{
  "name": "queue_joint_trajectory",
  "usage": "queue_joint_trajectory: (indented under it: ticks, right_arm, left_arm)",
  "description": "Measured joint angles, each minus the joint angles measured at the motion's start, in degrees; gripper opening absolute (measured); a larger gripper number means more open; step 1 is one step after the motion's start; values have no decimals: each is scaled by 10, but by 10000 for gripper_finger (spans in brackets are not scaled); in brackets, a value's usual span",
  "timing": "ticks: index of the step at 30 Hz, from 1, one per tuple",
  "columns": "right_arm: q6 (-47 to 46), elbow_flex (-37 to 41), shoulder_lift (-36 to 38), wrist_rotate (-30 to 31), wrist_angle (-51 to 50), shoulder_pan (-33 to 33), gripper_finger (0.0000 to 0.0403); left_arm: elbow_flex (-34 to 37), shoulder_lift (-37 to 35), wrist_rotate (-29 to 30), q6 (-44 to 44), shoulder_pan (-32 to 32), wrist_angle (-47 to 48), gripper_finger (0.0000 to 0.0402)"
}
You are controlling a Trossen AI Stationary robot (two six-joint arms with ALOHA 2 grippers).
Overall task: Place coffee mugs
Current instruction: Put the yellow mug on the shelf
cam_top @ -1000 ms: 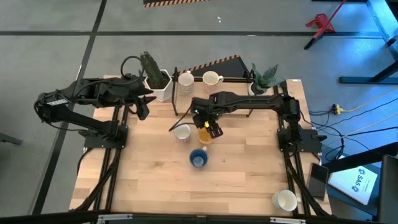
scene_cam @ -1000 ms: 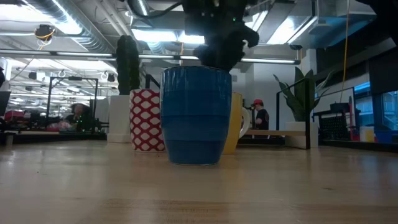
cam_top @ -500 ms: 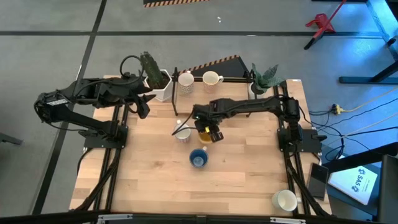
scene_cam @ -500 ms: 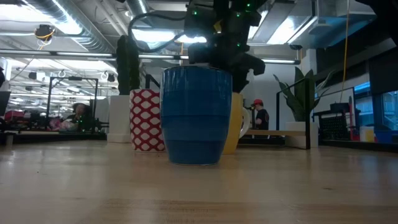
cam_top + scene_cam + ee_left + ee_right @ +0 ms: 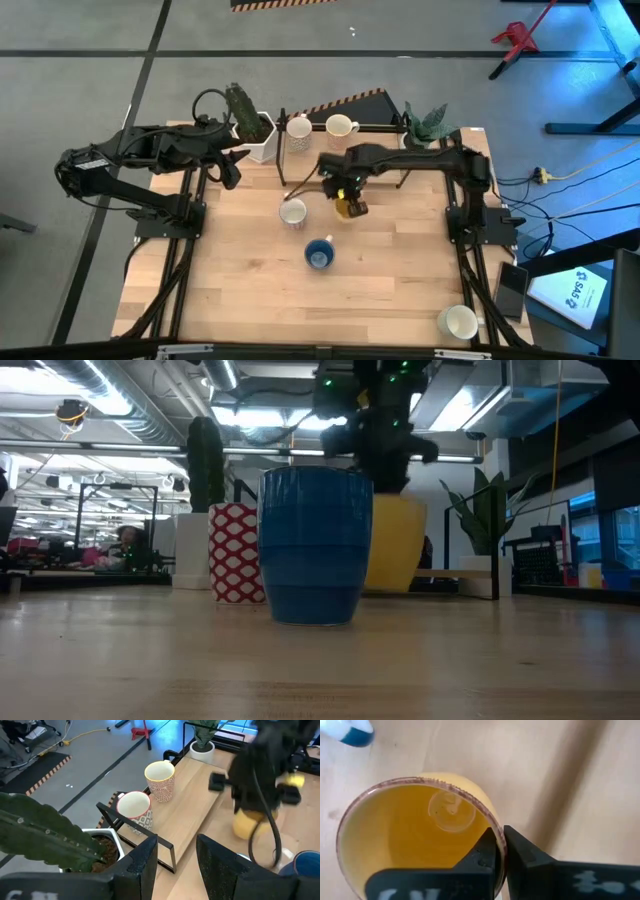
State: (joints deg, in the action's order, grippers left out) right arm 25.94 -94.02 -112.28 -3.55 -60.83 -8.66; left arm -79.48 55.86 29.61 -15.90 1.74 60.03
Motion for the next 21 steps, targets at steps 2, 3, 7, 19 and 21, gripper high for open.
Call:
queue_joint_trajectory:
  ticks: [2,3,7,19,21]
  right_arm:
    - [5,0,23,-17,-21,-15,4]
    - [8,0,35,-26,-33,-22,4]
    - [7,-1,78,-33,-80,-66,3]
    - [89,-1,89,22,-97,-261,1]
    - [101,-1,89,26,-92,-290,1]
  left_arm:
    - [0,0,0,0,0,0,129]
    - [0,0,0,0,0,0,129]
    - [0,0,0,0,0,0,129]
    - [0,0,0,-3,0,0,129]
    - [0,0,0,-3,0,0,129]
